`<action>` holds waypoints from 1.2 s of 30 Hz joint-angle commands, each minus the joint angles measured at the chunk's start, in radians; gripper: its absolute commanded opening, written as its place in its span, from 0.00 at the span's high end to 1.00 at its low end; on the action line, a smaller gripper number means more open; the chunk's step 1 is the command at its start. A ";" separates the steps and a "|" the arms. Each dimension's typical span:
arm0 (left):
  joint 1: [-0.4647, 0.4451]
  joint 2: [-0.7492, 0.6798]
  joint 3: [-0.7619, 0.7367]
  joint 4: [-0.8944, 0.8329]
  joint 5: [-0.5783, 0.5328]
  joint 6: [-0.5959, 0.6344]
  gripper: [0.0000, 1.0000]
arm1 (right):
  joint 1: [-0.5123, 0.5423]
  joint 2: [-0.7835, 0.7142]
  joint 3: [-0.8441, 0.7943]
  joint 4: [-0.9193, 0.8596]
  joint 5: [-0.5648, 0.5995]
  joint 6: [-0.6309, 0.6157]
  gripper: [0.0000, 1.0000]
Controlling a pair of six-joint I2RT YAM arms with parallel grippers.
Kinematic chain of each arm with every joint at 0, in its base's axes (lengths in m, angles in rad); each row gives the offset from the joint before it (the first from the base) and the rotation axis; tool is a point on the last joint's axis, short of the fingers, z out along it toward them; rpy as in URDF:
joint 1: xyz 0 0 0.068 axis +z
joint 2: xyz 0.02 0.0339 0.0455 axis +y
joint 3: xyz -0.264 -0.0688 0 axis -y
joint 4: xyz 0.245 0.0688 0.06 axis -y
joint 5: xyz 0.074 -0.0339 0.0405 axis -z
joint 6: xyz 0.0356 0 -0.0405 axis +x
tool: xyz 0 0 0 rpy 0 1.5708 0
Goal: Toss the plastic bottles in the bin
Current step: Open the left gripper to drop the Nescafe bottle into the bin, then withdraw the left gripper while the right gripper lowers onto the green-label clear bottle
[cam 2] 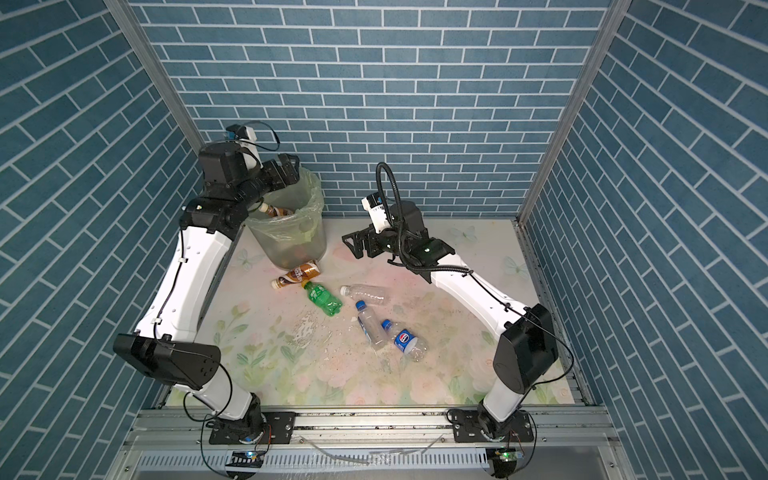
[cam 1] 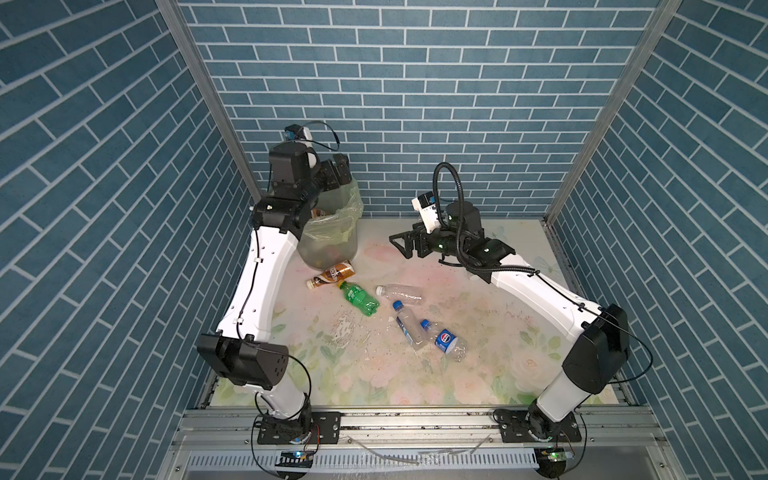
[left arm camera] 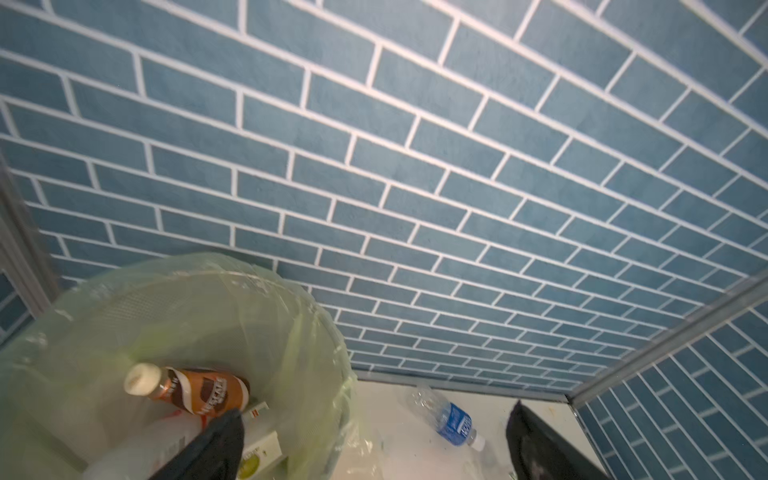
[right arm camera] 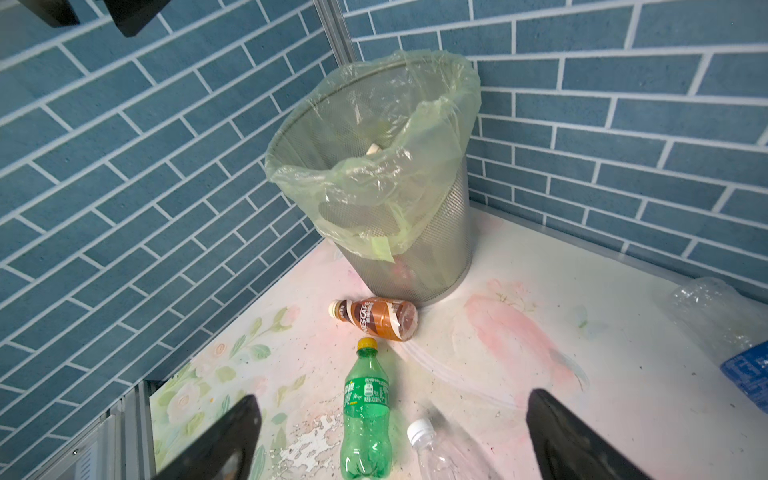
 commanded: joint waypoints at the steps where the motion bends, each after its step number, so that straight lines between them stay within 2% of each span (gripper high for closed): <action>1: -0.024 -0.012 -0.095 0.039 0.035 -0.053 0.01 | -0.021 -0.066 -0.057 0.010 0.032 -0.018 0.01; 7: -0.109 -0.046 -0.218 0.086 0.073 -0.087 0.01 | -0.100 -0.129 -0.135 -0.028 0.140 -0.003 0.01; 14: -0.248 -0.039 -0.328 0.111 0.065 -0.084 0.01 | -0.211 -0.143 -0.182 -0.188 0.393 0.061 0.01; 16: -0.275 -0.044 -0.363 0.137 0.080 -0.102 0.01 | -0.249 -0.126 -0.196 -0.230 0.395 0.084 0.01; 19: -0.324 -0.042 -0.394 0.137 0.070 -0.112 0.01 | -0.302 -0.118 -0.268 -0.197 0.359 0.122 0.01; 26: -0.417 -0.003 -0.525 0.229 0.115 -0.213 0.01 | -0.347 -0.029 -0.351 -0.121 0.357 0.128 0.01; 31: -0.443 0.027 -0.580 0.268 0.156 -0.273 0.01 | -0.369 0.057 -0.369 -0.062 0.368 0.154 0.02; 36: -0.447 0.039 -0.594 0.265 0.167 -0.286 0.01 | -0.399 0.133 -0.360 -0.042 0.361 0.154 0.08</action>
